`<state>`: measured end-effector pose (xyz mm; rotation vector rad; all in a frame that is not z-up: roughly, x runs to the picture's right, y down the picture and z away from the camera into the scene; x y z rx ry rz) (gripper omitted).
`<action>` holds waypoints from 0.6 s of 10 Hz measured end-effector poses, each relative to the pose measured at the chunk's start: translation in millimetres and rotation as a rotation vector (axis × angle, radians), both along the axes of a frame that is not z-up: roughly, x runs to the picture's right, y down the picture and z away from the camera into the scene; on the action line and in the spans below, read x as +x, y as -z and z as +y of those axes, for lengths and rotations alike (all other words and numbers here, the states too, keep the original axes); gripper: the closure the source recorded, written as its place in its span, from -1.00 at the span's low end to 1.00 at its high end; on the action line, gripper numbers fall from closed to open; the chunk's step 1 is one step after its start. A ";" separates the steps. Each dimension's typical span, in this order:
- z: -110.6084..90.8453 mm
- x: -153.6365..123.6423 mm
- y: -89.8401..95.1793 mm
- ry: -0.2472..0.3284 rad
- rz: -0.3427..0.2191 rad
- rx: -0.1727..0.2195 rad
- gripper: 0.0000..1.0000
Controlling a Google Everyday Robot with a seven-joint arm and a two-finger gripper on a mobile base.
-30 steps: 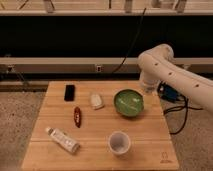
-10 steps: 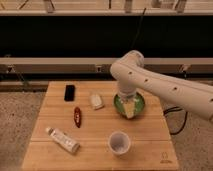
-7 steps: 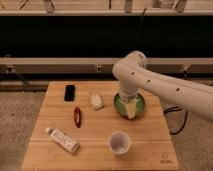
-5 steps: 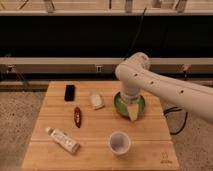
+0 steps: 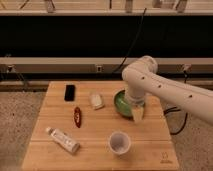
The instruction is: Move the arm in a circular motion
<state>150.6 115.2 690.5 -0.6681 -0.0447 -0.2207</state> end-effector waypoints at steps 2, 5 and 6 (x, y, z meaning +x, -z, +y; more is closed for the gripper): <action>1.3 10.2 1.4 -0.010 -0.005 0.005 -0.60; 3.7 26.7 2.8 -0.052 0.015 0.006 -0.60; 1.9 27.8 2.6 -0.068 0.022 0.008 -0.60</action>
